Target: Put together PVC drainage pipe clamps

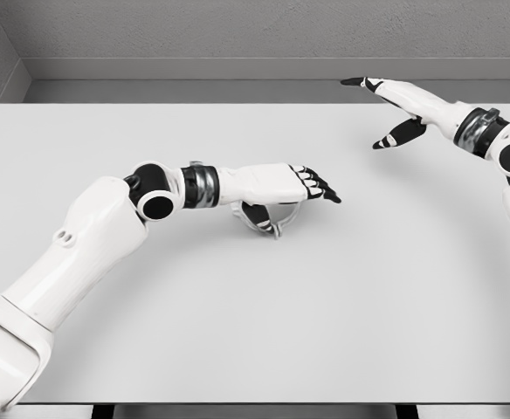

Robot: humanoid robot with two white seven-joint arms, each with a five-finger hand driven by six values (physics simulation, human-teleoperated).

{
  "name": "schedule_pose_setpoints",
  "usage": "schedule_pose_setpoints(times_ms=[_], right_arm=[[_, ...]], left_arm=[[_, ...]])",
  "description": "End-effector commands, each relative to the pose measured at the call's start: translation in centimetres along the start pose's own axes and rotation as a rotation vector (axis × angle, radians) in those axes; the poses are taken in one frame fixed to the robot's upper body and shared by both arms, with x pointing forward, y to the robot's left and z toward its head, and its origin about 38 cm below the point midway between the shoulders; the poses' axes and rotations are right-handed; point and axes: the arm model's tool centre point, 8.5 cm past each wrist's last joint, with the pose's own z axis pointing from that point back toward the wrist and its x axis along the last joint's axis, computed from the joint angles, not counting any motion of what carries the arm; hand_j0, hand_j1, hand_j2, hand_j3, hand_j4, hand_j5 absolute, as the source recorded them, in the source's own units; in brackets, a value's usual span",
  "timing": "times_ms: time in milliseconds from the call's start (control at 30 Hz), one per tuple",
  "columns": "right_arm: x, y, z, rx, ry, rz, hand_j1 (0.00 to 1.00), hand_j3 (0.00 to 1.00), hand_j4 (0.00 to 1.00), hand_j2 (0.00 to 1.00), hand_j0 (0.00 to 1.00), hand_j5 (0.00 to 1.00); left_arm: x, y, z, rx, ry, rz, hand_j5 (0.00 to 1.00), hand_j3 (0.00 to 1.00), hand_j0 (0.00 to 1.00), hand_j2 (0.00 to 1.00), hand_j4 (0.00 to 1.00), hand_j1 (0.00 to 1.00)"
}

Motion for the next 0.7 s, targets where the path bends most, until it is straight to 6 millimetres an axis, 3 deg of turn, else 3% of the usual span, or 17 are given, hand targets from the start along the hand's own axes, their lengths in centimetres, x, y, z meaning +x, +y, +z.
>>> schedule_pose_setpoints(times_ms=[0,533,600,667], right_arm=[[0.0,-0.1,0.0,-0.007,-0.001,-0.006,1.0,1.0,1.0,1.0,1.0,1.0],[-0.1,0.1,0.1,-0.004,0.001,-0.009,1.0,1.0,1.0,1.0,1.0,1.0],[-0.1,0.1,0.1,-0.004,0.001,-0.009,1.0,1.0,1.0,1.0,1.0,1.0],[-0.1,0.1,0.1,-0.004,0.001,-0.009,1.0,1.0,1.0,1.0,1.0,1.0]], left_arm=[[0.0,0.1,-0.1,0.006,-0.001,0.007,1.0,1.0,1.0,1.0,1.0,1.0],[0.0,1.5,1.5,0.041,-0.009,-0.013,1.0,1.0,1.0,1.0,1.0,1.0],[-0.6,1.9,3.4,0.058,0.001,-0.008,1.0,1.0,1.0,1.0,1.0,1.0],[-2.0,3.6,7.0,0.125,0.044,0.0,1.0,1.0,1.0,1.0,1.0,1.0]])
